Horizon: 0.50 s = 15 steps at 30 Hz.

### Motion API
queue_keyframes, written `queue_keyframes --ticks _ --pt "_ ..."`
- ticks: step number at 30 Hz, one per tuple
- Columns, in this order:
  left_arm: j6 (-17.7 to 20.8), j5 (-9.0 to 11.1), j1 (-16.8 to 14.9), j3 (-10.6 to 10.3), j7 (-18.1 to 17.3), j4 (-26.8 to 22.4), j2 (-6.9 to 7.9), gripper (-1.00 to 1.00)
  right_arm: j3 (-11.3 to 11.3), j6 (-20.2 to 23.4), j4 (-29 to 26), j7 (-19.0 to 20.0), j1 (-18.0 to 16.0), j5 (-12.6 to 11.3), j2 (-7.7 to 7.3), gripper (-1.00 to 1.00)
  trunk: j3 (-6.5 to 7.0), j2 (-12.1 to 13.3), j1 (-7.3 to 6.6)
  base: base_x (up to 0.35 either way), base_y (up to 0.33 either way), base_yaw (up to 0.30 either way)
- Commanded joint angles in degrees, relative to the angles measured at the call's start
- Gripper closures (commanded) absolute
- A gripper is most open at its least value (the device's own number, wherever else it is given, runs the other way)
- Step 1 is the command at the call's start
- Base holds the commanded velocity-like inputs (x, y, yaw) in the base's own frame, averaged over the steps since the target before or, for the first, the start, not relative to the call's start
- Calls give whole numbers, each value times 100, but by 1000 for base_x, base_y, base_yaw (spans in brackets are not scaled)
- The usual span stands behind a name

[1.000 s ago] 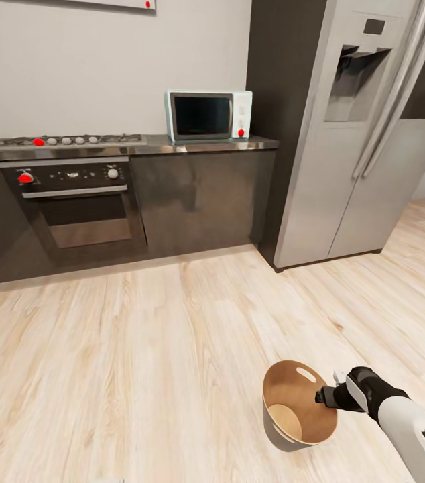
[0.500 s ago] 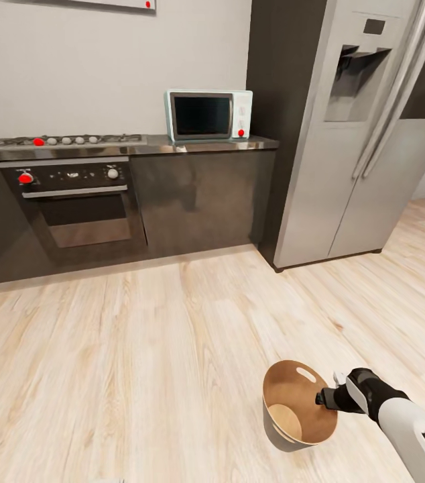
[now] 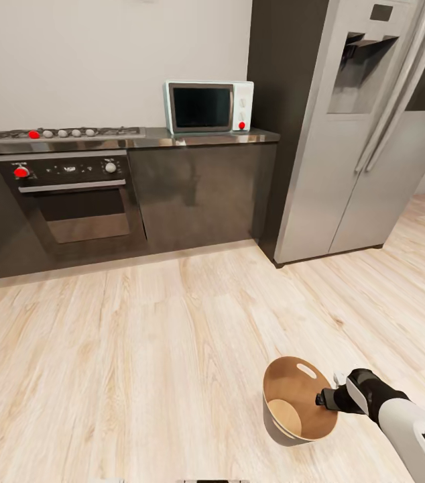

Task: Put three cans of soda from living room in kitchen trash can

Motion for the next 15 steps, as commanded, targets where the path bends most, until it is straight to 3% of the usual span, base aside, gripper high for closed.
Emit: queue_keyframes --ticks 1,15 --pt "0 1 0 0 0 0 0 -100 1 0 0 0 1 0 0 -100 0 0 0 0 0 0" --pt "0 5 1 -1 -1 -1 0 -100 3 0 8 0 31 0 0 -100 0 0 0 0 0 0"
